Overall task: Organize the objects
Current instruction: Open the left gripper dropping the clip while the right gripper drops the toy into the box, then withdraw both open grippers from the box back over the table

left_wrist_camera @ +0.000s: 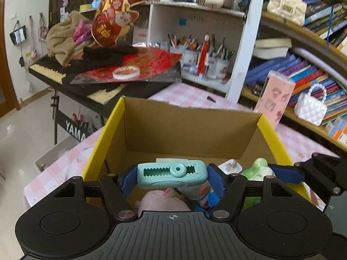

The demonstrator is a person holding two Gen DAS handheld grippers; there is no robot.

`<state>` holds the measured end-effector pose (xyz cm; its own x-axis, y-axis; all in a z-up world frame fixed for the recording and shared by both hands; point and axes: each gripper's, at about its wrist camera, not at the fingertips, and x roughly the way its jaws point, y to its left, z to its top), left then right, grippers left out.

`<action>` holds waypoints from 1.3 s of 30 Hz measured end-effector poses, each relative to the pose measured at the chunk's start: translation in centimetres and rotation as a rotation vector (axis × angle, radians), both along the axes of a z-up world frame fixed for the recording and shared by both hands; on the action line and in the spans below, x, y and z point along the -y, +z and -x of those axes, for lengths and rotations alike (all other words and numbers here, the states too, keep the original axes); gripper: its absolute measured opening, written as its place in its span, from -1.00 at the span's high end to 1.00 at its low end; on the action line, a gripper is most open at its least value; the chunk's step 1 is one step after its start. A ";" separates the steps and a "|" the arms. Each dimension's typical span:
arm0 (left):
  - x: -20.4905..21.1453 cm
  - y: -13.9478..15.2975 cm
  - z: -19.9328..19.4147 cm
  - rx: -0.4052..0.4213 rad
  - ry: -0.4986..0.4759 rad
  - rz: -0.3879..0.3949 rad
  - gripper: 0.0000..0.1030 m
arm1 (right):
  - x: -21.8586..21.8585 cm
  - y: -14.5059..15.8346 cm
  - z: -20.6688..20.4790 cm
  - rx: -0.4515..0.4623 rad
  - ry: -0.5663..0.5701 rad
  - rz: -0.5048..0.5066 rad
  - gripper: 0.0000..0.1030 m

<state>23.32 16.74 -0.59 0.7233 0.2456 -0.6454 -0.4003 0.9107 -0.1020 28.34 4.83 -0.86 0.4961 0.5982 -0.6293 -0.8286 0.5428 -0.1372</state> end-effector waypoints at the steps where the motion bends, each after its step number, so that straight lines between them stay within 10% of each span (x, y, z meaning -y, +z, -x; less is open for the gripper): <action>1: 0.0 -0.1 -0.3 -0.009 0.002 -0.001 -0.34 | -0.1 0.0 -0.3 -0.025 0.017 0.002 -0.42; 4: 0.0 -0.4 -1.0 -0.025 -0.008 0.009 -0.34 | -0.3 -0.4 -2.2 -0.171 0.018 0.003 -0.46; 18: 2.0 -0.3 -1.6 -0.029 -0.097 -0.075 -0.53 | -0.2 -0.2 -1.9 -0.162 0.021 0.000 -0.50; 39: 1.3 7.5 8.1 0.275 -0.069 -0.117 -0.91 | 2.6 3.9 4.3 0.042 -0.251 -0.080 -0.79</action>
